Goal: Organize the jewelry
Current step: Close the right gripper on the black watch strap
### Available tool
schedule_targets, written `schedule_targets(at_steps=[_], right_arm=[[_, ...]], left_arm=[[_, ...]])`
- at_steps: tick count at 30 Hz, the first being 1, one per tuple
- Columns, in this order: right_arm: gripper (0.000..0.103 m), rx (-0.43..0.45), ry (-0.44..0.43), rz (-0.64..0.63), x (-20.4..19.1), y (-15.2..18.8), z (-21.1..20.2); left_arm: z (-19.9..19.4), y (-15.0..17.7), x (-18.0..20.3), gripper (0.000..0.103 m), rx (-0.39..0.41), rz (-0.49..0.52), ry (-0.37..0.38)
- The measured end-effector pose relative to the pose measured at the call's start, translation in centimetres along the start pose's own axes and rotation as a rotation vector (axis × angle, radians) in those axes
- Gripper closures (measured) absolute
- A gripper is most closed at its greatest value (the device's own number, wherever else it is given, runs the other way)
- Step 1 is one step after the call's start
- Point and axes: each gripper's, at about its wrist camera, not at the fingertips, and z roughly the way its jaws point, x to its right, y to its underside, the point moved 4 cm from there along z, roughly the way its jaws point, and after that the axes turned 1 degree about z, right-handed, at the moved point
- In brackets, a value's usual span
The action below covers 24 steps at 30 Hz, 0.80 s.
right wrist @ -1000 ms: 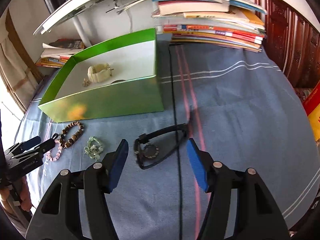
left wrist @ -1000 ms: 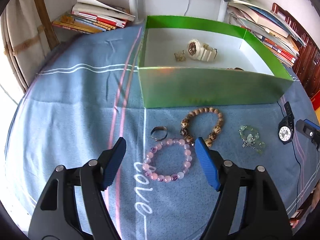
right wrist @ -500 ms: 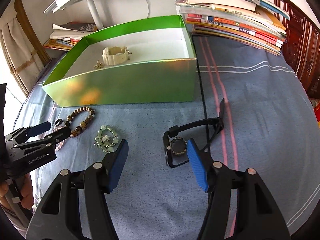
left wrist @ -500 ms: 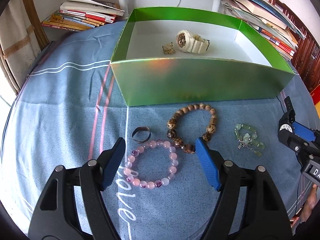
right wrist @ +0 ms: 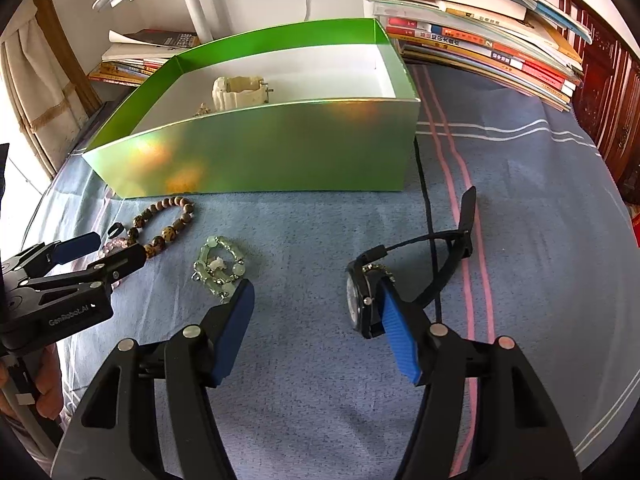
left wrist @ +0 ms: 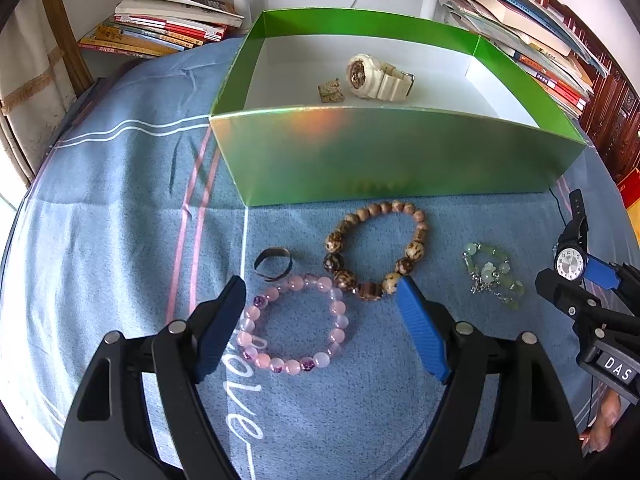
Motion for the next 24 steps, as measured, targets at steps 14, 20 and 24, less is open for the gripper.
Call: schedule_targets(at_steps=[14,20,24], right_arm=[[0.041,0.001,-0.009,-0.017,-0.36,0.20,-0.04],[0.041,-0.002,-0.020,-0.023,-0.59,0.33,-0.06],[0.041,-0.005,-0.031,-0.032,-1.02,0.48,-0.11]], left_arm=[[0.22,0.13,-0.13,0.024,-0.008,-0.004,0.001],[0.04,0.23,0.01,0.024,-0.004,-0.003,0.001],[-0.05,0.29,0.01,0.024,-0.002,-0.004,0.001]])
